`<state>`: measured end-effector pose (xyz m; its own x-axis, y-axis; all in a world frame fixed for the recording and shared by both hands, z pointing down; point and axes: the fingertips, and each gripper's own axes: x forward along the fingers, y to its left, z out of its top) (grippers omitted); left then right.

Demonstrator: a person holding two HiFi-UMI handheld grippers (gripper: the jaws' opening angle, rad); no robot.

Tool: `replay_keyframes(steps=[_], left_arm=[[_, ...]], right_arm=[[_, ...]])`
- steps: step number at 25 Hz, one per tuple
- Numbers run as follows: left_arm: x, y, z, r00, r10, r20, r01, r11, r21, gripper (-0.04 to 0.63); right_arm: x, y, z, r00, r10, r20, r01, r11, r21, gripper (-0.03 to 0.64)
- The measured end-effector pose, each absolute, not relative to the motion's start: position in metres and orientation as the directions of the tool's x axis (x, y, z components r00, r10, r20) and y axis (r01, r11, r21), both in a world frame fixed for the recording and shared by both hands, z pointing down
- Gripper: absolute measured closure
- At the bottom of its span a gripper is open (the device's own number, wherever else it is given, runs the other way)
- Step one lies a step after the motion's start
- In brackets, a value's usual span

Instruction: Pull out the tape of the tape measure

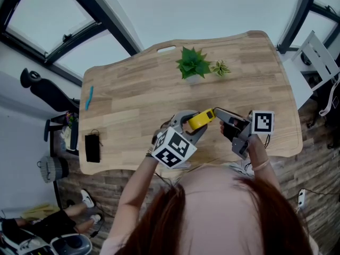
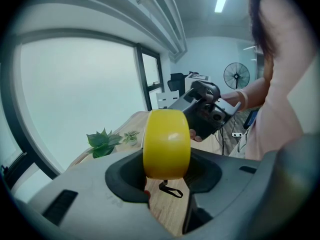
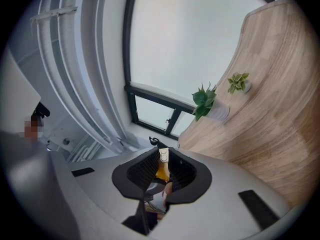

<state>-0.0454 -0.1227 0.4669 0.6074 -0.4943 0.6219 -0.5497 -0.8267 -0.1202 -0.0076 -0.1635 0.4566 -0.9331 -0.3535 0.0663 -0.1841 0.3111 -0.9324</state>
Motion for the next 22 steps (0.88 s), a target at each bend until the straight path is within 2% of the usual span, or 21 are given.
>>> replay_keyframes(steps=[8,14,22], left_arm=[[-0.042,-0.120,0.466,0.613,-0.493,0.617,-0.535,-0.834,-0.134,0.431],[-0.040,-0.115,0.468,0.614,-0.481,0.625,-0.510,-0.847,-0.151,0.431],[-0.038,-0.112,0.467,0.613,-0.491,0.619,-0.515,-0.842,-0.158,0.431]], right_arm=[[-0.005,-0.158,0.458,-0.947,-0.320,0.030,-0.115,0.251,-0.961,0.566],[-0.007,-0.150,0.454,-0.958,-0.283,-0.052,-0.007,0.201,-0.979,0.569],[-0.005,-0.147,0.453,-0.954,-0.288,-0.077,0.018,0.203,-0.979,0.572]])
